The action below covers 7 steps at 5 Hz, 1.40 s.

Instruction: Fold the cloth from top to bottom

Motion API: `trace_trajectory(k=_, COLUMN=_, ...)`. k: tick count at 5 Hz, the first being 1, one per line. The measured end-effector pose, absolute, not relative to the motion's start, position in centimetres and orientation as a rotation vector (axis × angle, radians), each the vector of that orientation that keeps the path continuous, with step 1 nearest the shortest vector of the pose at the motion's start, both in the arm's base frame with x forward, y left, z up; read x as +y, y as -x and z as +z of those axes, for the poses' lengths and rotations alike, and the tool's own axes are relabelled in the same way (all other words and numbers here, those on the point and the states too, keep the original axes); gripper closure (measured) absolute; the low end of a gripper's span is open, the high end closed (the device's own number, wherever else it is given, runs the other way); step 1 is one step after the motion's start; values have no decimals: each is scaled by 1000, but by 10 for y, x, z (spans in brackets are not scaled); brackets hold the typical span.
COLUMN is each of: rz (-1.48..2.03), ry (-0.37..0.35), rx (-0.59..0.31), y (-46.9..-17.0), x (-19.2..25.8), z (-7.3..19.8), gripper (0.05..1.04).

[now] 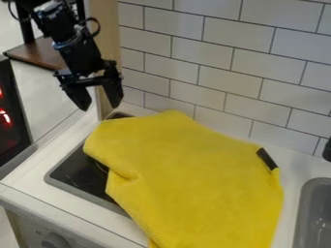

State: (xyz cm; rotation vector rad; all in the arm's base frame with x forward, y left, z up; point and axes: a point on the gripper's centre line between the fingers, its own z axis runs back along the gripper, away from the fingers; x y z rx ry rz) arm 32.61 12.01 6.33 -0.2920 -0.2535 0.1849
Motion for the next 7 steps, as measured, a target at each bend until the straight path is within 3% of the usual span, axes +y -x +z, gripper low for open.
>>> trace_trajectory(k=2, rz=142, ry=362, rx=-226, y=-342, x=122, z=33, gripper=83)
trace_trajectory(k=4, rz=104, ry=369, rx=-204, y=-346, x=111, z=22, gripper=85)
trace_trajectory(k=5, rz=99, ry=359, rx=-203, y=-349, x=106, z=22, gripper=147)
trace_trajectory(k=6, rz=96, ry=343, rx=-206, y=-353, x=101, z=21, gripper=454)
trace_trajectory(k=7, rz=86, ry=321, rx=-212, y=-355, x=89, z=13, gripper=692)
